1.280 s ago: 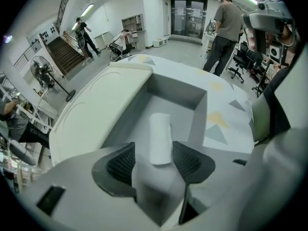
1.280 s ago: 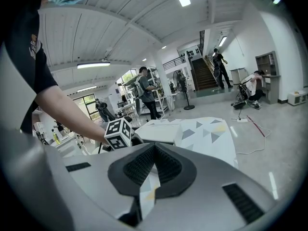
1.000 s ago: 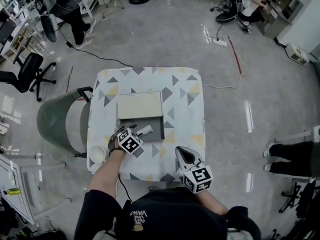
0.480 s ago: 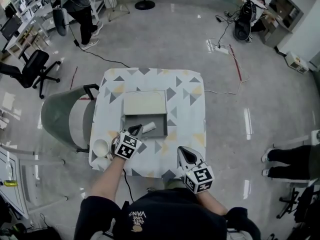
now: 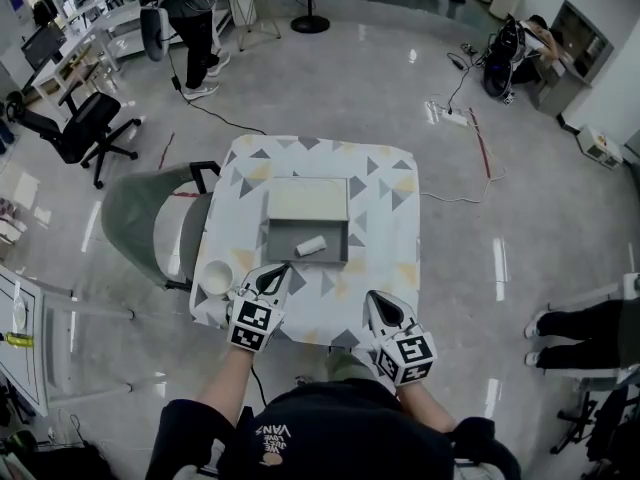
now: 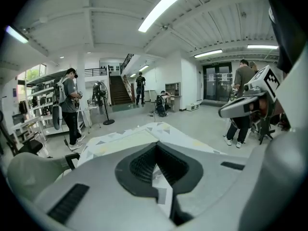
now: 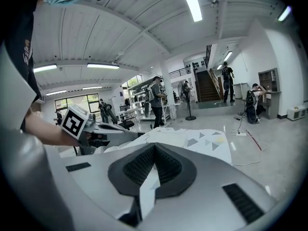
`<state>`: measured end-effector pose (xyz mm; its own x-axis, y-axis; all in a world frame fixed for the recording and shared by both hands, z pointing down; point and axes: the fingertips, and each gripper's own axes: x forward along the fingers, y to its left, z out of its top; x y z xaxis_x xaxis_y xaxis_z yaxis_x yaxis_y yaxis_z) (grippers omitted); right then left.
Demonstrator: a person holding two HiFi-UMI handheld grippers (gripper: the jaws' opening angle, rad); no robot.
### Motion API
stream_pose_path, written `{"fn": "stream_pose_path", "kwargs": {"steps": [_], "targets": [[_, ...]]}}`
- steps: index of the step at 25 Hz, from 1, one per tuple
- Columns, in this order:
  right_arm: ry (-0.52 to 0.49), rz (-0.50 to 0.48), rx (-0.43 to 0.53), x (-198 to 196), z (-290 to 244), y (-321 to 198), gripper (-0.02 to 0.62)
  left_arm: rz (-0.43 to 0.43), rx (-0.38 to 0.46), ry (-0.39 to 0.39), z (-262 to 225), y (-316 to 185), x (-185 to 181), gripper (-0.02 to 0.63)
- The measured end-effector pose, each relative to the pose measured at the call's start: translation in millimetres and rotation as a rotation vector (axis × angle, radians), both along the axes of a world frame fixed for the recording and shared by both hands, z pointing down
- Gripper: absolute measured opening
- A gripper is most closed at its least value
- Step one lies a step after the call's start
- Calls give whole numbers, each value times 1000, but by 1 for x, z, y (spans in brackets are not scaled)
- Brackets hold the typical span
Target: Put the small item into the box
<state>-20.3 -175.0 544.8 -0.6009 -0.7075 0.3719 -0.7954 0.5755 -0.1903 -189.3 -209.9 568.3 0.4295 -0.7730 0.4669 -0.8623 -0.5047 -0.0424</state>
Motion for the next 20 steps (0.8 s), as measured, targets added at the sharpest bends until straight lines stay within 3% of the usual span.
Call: {"fn": "stream_pose_path", "kwargs": {"steps": [20], "targets": [[-6, -37, 57, -16, -22, 98, 0, -122, 79, 67, -50, 164, -30, 6]]}}
